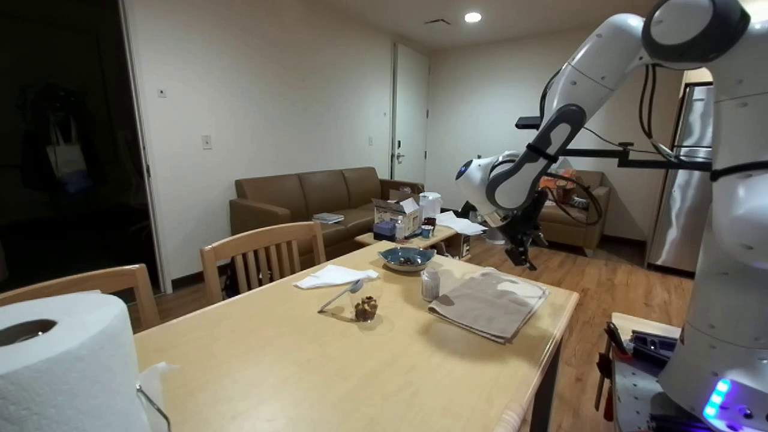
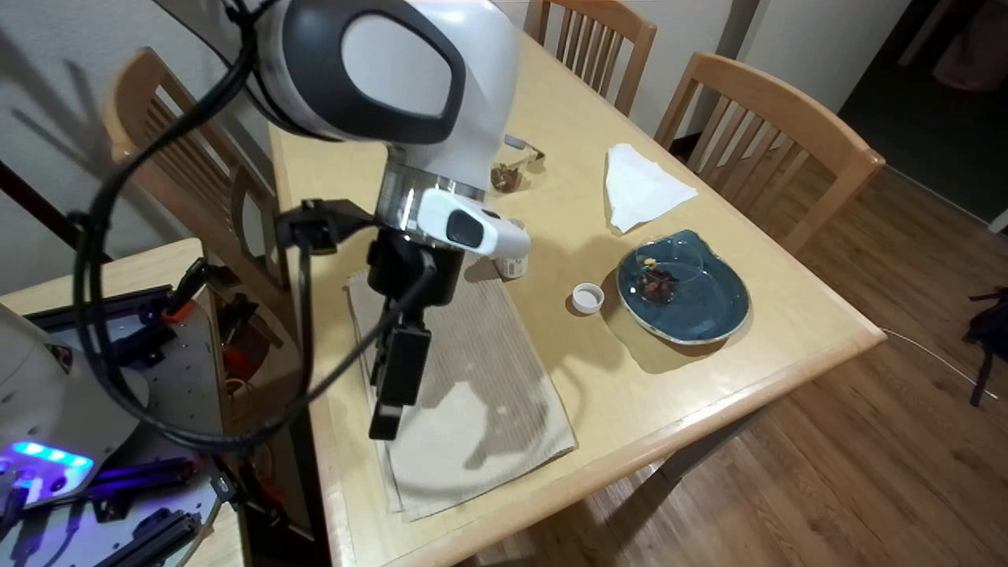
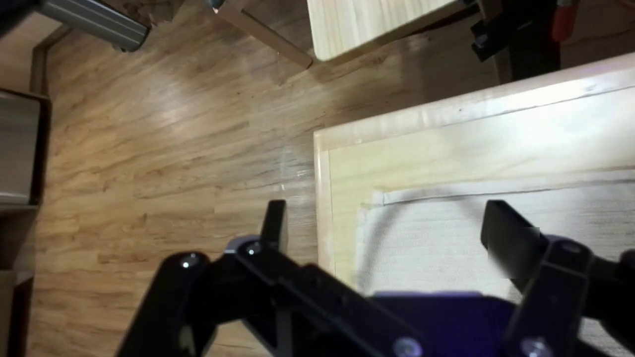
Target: Fold the towel in half once
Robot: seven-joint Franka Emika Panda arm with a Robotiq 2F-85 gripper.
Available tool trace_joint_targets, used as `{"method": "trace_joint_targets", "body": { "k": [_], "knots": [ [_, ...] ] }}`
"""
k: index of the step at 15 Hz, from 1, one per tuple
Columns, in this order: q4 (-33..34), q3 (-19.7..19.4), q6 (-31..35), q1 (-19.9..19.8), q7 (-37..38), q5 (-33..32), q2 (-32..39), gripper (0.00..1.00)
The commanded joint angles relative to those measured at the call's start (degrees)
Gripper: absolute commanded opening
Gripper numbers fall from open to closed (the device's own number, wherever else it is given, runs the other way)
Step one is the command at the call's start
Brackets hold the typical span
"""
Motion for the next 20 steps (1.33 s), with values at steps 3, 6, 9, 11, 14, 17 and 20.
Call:
{"method": "trace_joint_targets", "body": {
  "k": [3,6,9,11,14,17,20],
  "knots": [
    [1.8,-6.3,19.1,-5.7,-16.6,-7.4,7.9,1.0],
    [0.7,-8.0,29.2,-7.5,-22.7,-10.3,10.5,1.0],
    [0.9,-8.7,27.9,-6.8,-21.1,-8.7,10.6,1.0],
    [0.9,-8.5,28.0,-6.5,-21.4,-8.8,10.8,1.0],
    [0.9,-8.4,28.0,-6.5,-21.5,-8.8,10.8,1.0],
    [-2.1,-8.7,42.0,-7.9,-22.0,-10.5,9.1,1.0],
    [-4.2,-10.7,55.9,-7.3,-21.2,-12.0,10.4,1.0]
  ]
}}
